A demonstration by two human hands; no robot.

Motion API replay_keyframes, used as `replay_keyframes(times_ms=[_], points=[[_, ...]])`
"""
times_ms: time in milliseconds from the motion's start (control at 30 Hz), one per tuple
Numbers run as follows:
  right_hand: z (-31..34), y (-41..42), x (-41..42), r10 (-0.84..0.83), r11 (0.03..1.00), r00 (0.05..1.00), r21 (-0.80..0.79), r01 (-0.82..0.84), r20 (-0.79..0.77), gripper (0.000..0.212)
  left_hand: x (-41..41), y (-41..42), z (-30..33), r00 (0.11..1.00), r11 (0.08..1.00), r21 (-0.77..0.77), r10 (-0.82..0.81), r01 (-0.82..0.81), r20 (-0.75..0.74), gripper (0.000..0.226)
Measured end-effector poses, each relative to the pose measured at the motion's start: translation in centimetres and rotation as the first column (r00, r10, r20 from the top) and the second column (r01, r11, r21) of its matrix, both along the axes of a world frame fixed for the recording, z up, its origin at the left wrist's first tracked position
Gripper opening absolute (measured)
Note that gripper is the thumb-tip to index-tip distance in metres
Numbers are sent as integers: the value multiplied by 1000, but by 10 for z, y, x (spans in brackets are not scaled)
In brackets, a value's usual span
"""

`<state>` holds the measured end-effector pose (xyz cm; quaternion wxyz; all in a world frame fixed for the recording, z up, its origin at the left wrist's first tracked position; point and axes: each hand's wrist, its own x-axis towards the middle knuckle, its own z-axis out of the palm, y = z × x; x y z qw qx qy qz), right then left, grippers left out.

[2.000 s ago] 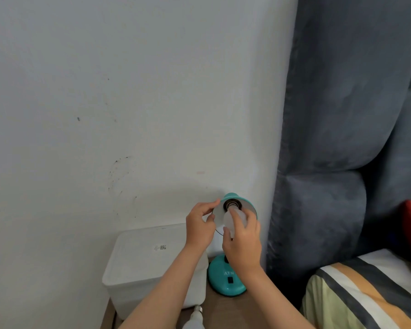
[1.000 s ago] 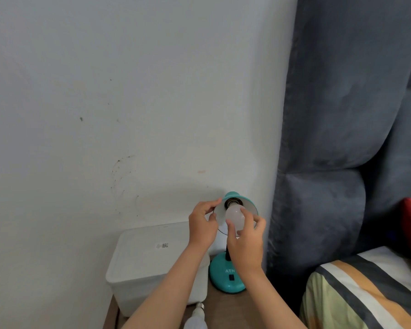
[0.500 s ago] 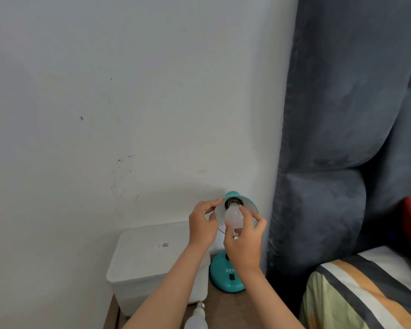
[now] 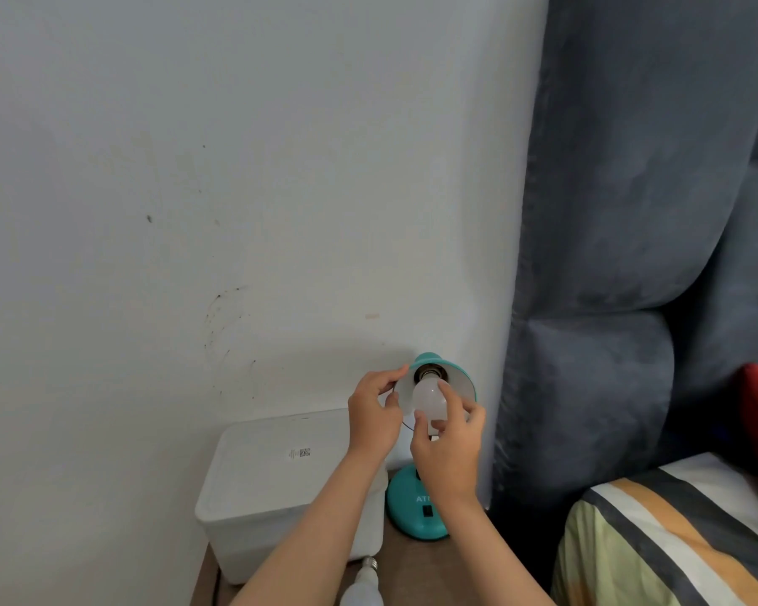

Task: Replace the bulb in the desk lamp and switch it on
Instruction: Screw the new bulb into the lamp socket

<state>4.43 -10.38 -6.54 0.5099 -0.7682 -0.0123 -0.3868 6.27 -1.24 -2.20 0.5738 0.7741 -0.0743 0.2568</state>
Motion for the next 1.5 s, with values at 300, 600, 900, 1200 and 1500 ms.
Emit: replay_keyframes(times_ms=[300,600,900,1200,1500], points=[[3,10,0,-50,985,998,162,54,-24,46,-1,-1,-1,1000,1000,-14,2,-2,3,45],[3,6,1,-22,980,999,197,28,-33,47,0,0,-2,1000,999,-33,1,0,4,45],[1,7,-1,-35,999,999,26,34,19,43,2,-1,-4,1000,1000,-25,9,-9,4,46],[1,8,-2,-54,998,998,45,53,19,48,1,-1,-3,1000,999,-42,3,-3,-1,45],[5,6,2,-21,981,996,189,38,-91,51,2,-1,-4,1000,999,-43,12,-12,2,45]])
